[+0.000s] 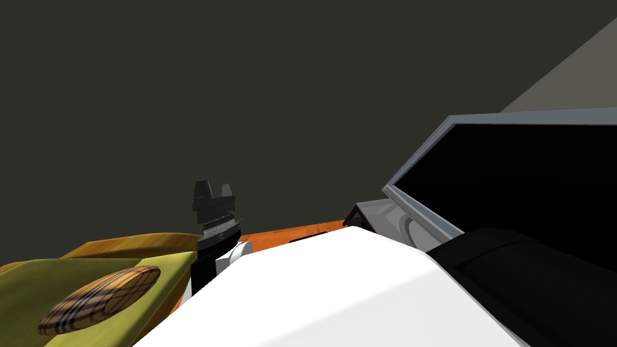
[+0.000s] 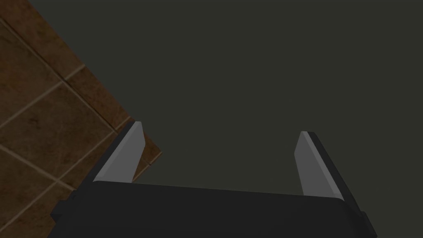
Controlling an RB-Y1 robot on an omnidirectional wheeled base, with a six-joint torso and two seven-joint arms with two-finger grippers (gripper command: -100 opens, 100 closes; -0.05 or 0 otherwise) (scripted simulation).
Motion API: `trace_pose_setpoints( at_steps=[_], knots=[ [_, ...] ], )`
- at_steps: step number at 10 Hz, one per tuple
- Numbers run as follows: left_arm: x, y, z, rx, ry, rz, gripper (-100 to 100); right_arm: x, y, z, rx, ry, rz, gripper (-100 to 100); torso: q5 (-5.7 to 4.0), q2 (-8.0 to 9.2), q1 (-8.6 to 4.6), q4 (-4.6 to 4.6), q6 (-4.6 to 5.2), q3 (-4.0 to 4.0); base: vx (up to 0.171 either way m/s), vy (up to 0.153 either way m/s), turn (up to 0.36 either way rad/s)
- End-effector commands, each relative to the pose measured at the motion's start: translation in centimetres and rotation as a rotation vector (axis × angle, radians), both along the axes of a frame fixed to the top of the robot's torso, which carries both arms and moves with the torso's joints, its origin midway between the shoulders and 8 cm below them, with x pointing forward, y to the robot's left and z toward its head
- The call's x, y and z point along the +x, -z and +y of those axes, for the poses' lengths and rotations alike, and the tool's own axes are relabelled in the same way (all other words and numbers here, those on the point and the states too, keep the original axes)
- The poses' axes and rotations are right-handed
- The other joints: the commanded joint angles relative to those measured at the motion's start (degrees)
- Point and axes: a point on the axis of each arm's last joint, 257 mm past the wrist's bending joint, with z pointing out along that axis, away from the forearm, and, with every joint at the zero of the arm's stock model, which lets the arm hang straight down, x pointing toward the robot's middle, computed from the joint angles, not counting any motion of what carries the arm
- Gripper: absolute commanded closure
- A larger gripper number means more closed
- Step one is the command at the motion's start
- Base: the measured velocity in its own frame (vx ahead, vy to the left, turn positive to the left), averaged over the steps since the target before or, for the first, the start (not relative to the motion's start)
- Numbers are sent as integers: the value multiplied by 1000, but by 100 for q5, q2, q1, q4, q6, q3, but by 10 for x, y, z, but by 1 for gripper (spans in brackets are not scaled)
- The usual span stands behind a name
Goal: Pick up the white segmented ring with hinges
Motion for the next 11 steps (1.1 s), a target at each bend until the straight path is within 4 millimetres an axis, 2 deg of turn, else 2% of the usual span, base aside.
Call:
trace_pose_setpoints(
  at_steps=[1,11],
  knots=[
    [0,0,0,0,0,0,0,4,-2,-2,0,-4,1,100,0,0,0,0,0,0,-5,26,-45],
    [0,0,0,0,0,0,0,30,-12,-19,2,-36,-5,100,8,3,17,2,6,2,-6,32,-33]
  ],
)
